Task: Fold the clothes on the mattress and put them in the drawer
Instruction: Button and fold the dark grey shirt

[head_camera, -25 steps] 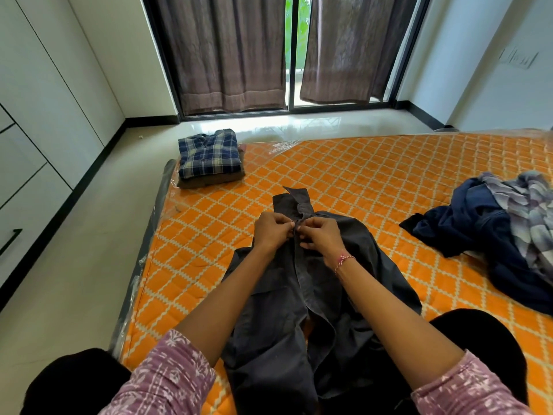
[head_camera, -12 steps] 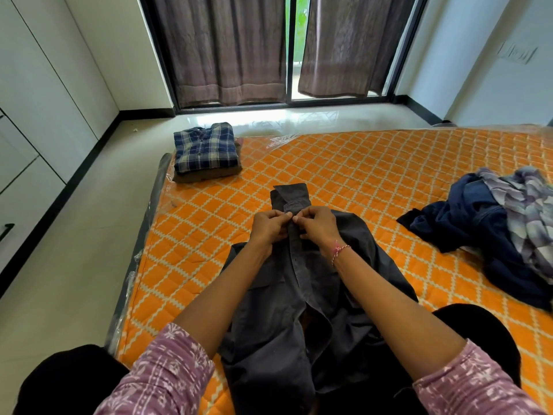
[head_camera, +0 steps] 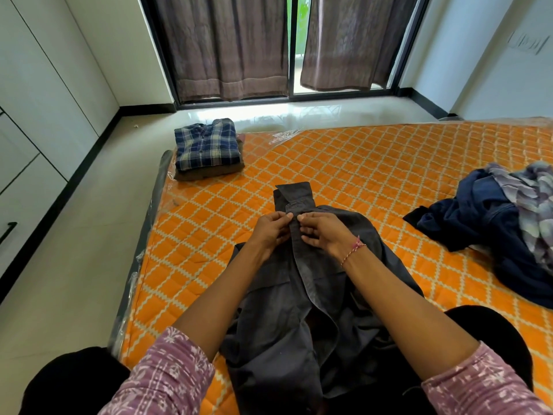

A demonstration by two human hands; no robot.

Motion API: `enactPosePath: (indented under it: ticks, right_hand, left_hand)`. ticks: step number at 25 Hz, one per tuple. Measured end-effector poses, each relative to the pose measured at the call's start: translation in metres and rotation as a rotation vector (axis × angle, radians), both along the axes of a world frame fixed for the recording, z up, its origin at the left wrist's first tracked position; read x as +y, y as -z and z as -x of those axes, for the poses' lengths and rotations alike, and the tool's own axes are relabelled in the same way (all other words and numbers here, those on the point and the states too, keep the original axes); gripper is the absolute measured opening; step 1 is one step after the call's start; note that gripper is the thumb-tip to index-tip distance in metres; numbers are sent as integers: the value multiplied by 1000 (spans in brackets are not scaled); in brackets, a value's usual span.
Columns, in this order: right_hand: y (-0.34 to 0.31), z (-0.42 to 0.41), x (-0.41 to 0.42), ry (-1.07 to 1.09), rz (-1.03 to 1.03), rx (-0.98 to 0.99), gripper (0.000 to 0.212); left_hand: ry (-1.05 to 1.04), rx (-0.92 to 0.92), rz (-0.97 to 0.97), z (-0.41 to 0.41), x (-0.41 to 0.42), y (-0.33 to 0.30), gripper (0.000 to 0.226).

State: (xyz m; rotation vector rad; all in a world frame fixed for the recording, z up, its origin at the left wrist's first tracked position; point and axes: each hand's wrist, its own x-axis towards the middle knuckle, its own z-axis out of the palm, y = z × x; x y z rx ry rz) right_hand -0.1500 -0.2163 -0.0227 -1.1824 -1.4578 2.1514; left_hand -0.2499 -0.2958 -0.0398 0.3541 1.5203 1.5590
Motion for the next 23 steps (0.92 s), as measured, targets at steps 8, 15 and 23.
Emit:
enactPosePath:
  ticks: [8,15,23]
  right_hand:
    - [5,5,15,-20,274,13,15]
    - [31,10,19,-44,-63,-130,16]
    - [82,-15,-26,-285,-832,-587,27]
  left_hand:
    - [165,148,105,12,0,0,23]
    - [270,438,413,-2,-21,46,22]
    - [186,595,459,-10,-26,77,19]
